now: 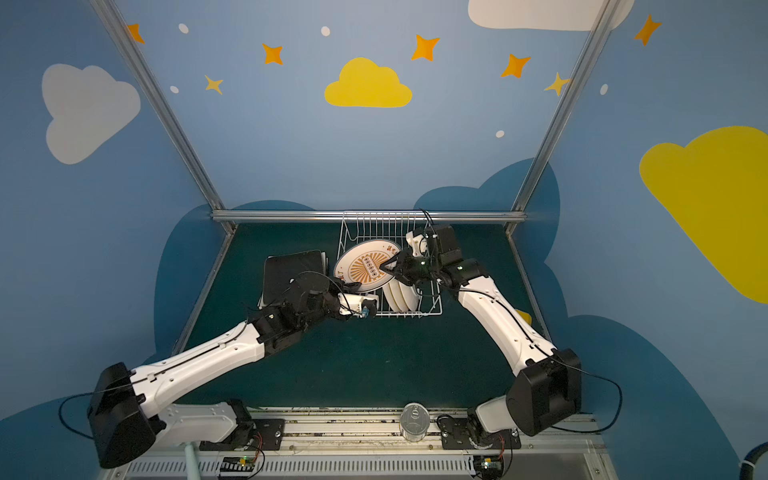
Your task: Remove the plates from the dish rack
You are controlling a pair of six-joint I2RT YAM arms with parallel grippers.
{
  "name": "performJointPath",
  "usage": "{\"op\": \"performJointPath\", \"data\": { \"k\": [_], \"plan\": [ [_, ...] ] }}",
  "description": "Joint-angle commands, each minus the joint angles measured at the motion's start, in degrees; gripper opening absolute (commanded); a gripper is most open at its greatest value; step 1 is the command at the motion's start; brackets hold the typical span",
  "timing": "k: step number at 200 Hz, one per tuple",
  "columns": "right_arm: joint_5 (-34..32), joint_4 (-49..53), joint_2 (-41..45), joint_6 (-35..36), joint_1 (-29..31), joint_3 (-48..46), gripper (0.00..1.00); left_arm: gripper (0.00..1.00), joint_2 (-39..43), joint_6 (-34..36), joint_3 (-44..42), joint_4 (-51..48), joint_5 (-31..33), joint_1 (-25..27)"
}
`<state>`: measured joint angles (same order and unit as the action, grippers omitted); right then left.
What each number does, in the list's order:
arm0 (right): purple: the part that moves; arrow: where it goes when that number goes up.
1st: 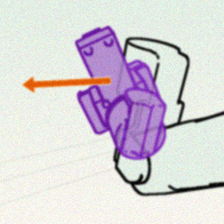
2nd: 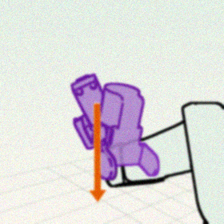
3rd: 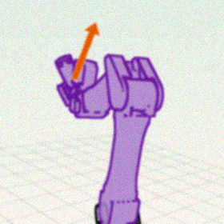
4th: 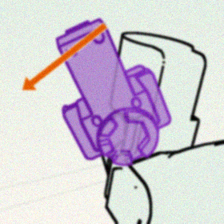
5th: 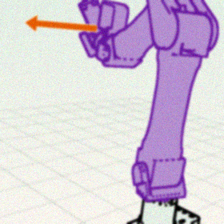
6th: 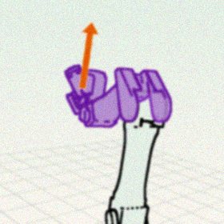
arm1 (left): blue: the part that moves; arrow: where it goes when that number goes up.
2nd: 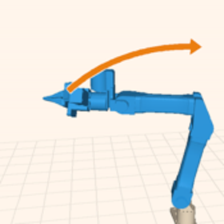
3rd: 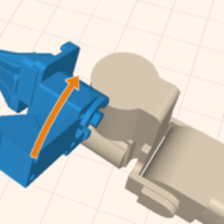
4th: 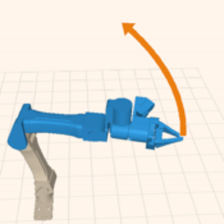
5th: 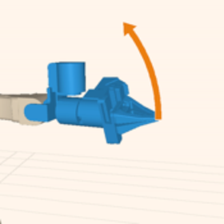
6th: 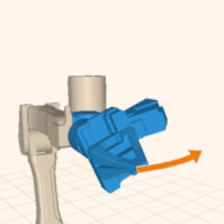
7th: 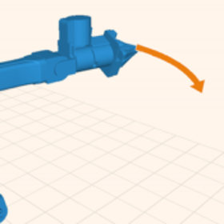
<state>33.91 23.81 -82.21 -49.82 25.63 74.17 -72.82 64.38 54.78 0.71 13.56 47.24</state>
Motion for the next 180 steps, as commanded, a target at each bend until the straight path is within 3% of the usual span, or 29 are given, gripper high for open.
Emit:
{"op": "performJointPath", "data": {
  "k": [1,47,66,83,105,121,146,180],
  "plan": [
    [2.4,-2.5,-0.5,-0.3,-0.2,0.0,0.24,0.07,0.1,-0.4,-0.2,7.7,2.1,-0.4],
    [4.2,-6.3,-0.7,-2.4,-0.6,-1.0,0.07,0.17,-0.1,-0.7,-0.3,7.5,3.4,-0.4],
    [5.0,-9.2,0.2,-2.6,-1.2,-1.3,0.00,0.36,0.5,-2.4,-0.9,7.6,3.4,-0.4],
    [4.7,-10.4,1.0,-2.7,-2.0,-1.3,0.00,0.65,1.6,-4.5,-1.8,7.9,3.0,-0.4],
    [4.3,-11.3,1.7,-2.8,-3.5,-1.5,0.00,0.79,3.8,-8.7,-2.7,8.5,2.9,-0.4],
    [4.1,-12.0,2.3,-3.1,-4.6,-1.8,0.00,0.90,6.0,-14.0,-3.1,8.0,2.5,-0.7],
    [3.0,-12.9,3.4,-2.1,-5.2,-2.3,0.00,0.99,10.2,-27.5,-2.3,5.6,-0.4,-3.3],
    [2.1,-12.4,4.3,-0.6,-5.7,-2.5,0.00,1.00,14.6,-50.1,-0.1,3.2,-7.9,-10.0]
  ]
}}
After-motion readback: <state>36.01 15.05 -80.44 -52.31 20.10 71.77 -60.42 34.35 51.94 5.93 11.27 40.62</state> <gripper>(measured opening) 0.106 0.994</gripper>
